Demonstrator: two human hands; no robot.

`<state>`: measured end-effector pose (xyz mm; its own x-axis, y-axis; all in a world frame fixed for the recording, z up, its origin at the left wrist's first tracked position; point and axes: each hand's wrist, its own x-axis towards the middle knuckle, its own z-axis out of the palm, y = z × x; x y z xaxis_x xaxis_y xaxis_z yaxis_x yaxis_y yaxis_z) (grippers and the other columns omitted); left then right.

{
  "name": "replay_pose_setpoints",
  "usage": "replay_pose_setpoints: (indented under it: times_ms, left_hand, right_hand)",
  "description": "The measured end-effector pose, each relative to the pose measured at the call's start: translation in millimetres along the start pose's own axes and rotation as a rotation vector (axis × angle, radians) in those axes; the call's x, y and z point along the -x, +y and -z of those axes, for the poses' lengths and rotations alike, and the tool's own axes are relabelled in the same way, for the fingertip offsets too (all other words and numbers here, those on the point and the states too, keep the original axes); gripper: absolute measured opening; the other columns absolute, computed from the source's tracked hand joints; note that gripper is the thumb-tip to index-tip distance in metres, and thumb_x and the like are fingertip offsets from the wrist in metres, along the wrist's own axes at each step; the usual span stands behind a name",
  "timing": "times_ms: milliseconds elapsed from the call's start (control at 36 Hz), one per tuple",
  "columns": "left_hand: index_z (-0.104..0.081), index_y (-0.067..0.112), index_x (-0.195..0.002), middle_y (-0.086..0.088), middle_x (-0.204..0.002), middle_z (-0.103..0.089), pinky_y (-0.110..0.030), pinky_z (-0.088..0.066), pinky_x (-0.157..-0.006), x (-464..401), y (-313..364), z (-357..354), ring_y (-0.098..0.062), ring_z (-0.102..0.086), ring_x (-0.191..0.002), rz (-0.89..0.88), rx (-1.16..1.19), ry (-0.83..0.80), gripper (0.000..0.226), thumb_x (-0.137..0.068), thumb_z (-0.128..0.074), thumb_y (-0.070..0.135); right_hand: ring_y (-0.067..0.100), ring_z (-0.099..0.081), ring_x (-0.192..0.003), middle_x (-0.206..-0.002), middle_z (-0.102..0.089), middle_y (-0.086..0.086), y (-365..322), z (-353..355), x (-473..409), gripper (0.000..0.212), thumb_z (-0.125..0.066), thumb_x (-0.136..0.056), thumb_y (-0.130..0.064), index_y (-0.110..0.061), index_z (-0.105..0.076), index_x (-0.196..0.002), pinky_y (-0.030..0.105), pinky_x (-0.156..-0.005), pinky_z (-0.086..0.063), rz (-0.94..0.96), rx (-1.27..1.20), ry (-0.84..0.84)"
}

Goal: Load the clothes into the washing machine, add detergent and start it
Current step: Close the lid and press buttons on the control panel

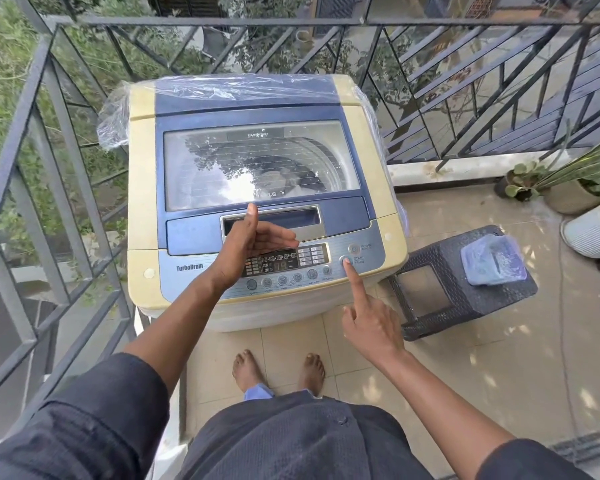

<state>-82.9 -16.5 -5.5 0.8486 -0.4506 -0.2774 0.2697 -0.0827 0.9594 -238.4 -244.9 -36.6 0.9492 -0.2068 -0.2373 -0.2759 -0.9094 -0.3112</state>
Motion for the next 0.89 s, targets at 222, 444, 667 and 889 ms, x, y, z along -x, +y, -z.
replay_pose_setpoints:
  times_ms: [222, 444, 667, 889]
  left_hand:
    - [-0.077, -0.004, -0.115, -0.022, -0.110, -0.080, -0.048, -0.054, -0.112, 0.2, 0.4, -1.3, -0.035, -0.077, -0.112, 0.004, 0.007, 0.011, 0.095, -0.105, -0.012, 0.065]
    - [-0.077, -0.003, -0.114, -0.023, -0.110, -0.080, -0.052, -0.053, -0.113, -1.5, 0.3, -0.7, -0.036, -0.077, -0.113, 0.024, 0.019, 0.021, 0.092, -0.105, -0.015, 0.064]
    - [-0.077, -0.004, -0.113, -0.023, -0.109, -0.080, -0.050, -0.054, -0.112, -1.1, 0.2, -1.8, -0.035, -0.077, -0.112, 0.007, 0.012, 0.023, 0.092, -0.105, -0.015, 0.063]
    - [-0.077, -0.004, -0.113, -0.023, -0.109, -0.080, -0.052, -0.053, -0.112, 0.0, 0.0, -2.9, -0.036, -0.077, -0.111, 0.019, 0.023, 0.050, 0.092, -0.105, -0.015, 0.064]
  right_hand:
    - [0.033, -0.061, -0.063, -0.069, -0.054, 0.000, 4.1, -3.4, -1.5, 0.104, -0.056, -0.092, -0.017, -0.050, 0.018, -0.157, 0.042, -0.061, -0.052, 0.008, 0.014, -0.008]
    - [0.034, -0.059, -0.058, -0.065, -0.056, 0.003, 4.6, -10.8, -5.6, 0.107, -0.055, -0.089, -0.012, -0.050, 0.016, -0.158, 0.044, -0.056, -0.053, 0.003, 0.000, 0.002]
    - [0.032, -0.059, -0.061, -0.069, -0.054, 0.002, 12.1, -4.7, -7.2, 0.107, -0.055, -0.088, -0.017, -0.050, 0.021, -0.157, 0.041, -0.060, -0.054, 0.042, 0.047, -0.012]
    - [0.026, -0.059, -0.062, -0.066, -0.060, -0.003, 8.0, -6.2, -8.0, 0.093, -0.058, -0.091, -0.021, -0.054, -0.004, -0.160, 0.041, -0.062, -0.054, 0.024, -0.098, 0.057]
